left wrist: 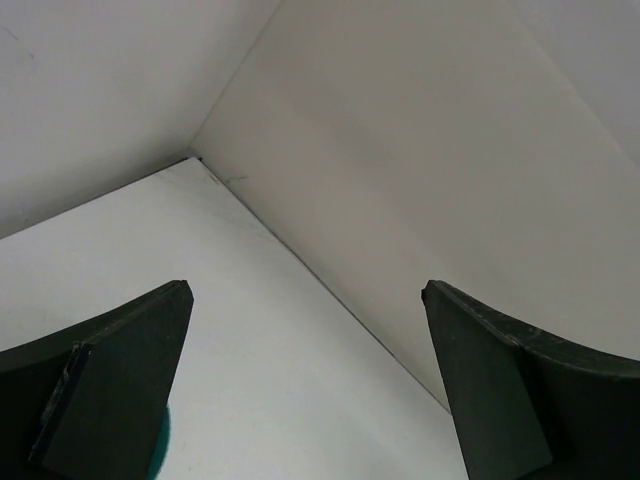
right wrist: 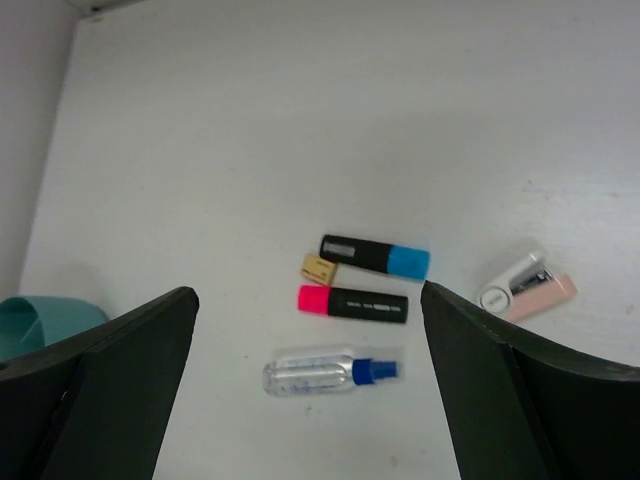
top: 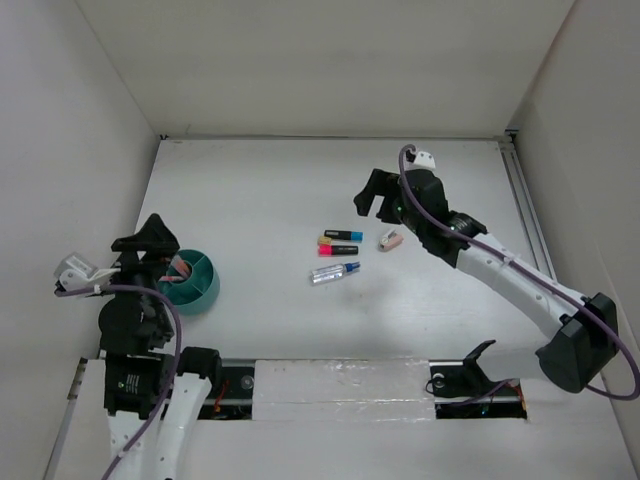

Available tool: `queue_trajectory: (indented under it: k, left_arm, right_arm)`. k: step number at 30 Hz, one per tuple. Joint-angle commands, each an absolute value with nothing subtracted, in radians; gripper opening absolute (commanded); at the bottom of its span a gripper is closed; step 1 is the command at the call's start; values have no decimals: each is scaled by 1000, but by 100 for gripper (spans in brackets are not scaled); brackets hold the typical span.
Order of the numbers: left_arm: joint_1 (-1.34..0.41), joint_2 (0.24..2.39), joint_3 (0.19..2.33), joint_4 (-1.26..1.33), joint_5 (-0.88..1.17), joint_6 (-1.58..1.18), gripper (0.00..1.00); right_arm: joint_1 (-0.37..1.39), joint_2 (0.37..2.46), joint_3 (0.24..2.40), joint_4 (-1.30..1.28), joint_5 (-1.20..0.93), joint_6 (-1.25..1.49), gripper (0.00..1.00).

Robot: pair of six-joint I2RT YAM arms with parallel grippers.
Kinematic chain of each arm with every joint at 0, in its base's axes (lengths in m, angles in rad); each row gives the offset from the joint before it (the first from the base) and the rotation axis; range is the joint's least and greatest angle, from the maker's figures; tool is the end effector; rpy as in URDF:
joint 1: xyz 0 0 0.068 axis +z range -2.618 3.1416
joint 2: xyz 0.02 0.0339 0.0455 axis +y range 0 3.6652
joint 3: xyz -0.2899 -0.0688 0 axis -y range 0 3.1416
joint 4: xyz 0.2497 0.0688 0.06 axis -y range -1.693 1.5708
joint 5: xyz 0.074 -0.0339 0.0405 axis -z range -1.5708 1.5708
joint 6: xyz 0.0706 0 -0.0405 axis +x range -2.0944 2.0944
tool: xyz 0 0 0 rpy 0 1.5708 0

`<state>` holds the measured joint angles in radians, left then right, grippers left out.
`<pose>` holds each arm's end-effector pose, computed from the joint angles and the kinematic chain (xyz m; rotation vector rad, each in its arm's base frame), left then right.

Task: Sort the stationery into containers
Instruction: Place the pen in the storage box, then pick up the pen from the center of the board.

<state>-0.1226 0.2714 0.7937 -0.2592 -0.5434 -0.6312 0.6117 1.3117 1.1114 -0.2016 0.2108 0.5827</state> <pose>0.0610 0.0293 0.4027 -0.7666 1.1133 -0.2811 0.2819 0.1797 0.3469 0.1111 2.0050 0.5699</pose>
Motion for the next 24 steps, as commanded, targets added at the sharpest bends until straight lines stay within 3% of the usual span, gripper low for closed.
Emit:
queue_trajectory:
  k: [1,8,13,20,24]
  left_arm:
    - [-124,276,798,-204,-468,-522,100]
    - [-190,146,785,-192,-546,-485,100]
    - [-233,74,733,-169,-540,-445,100]
    - [-233,161,738,-189,-523,-451,100]
    - [-233,137,738,-189,-488,-451,100]
  right_arm:
    - [624,1314,1172,-342,414,636,100]
    - [604,1399,1215,-460,480,843,100]
    - [636,1399,1172,-402,485,931,100]
    - [660,1577,1281,-508,427,1176,95]
    - [660,1663,1322,-552,356,1357,88]
